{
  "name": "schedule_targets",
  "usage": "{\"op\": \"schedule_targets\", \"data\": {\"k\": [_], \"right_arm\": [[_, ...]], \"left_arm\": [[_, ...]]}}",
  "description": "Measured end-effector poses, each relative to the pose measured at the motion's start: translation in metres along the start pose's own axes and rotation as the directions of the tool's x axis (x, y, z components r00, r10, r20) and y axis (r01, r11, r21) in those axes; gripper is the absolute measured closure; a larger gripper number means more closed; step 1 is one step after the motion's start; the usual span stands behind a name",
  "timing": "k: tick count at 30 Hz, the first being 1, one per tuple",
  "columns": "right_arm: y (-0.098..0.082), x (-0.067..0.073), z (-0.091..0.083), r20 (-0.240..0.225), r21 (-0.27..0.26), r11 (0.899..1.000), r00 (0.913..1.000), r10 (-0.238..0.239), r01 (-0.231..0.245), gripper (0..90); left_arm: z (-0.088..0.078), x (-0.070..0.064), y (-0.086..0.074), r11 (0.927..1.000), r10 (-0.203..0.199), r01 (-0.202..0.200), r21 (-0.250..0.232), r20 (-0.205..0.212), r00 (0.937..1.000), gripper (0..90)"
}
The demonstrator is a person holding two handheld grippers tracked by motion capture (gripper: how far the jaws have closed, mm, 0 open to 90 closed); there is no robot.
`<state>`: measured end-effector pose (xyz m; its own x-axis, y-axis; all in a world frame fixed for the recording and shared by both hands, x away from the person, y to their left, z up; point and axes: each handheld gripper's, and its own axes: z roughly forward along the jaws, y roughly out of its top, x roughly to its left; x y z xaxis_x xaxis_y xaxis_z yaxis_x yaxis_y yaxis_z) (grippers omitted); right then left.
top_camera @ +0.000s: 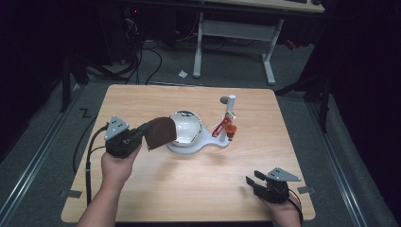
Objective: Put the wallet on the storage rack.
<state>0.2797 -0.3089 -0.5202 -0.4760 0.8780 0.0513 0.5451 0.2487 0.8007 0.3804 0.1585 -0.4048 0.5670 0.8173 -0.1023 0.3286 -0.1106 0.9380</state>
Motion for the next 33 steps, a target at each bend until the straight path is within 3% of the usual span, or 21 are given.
{"op": "schedule_targets", "data": {"k": [11, 18, 22, 24, 33], "right_arm": [[-0.001, -0.001, 0.000, -0.008, 0.003, 1.000, 1.0000, 0.006, -0.006, 53.7], [-0.001, -0.002, 0.002, -0.012, 0.003, 1.000, 0.9999, 0.006, -0.006, 53.8], [-0.001, -0.002, 0.002, -0.013, 0.007, 1.000, 0.9999, 0.010, -0.010, 53.8], [-0.001, -0.003, 0.002, -0.014, 0.005, 1.000, 0.9998, 0.013, -0.013, 53.8], [-0.001, -0.004, 0.002, -0.018, 0.005, 1.000, 0.9997, 0.014, -0.014, 53.8]], "left_arm": [[0.019, 0.001, 0.012, 0.9984, 0.024, -0.023, 0.052, -0.020, 0.9995, 87.5], [0.034, 0.001, 0.021, 0.9935, 0.050, -0.047, 0.104, -0.028, 0.9983, 87.4], [0.041, -0.002, 0.024, 0.9915, 0.043, -0.040, 0.124, -0.023, 0.9988, 87.4], [0.045, -0.005, 0.025, 0.9887, 0.060, -0.056, 0.139, -0.028, 0.9978, 87.3], [0.064, -0.011, 0.025, 0.9768, 0.056, -0.044, 0.210, -0.053, 0.9970, 87.0]]}}
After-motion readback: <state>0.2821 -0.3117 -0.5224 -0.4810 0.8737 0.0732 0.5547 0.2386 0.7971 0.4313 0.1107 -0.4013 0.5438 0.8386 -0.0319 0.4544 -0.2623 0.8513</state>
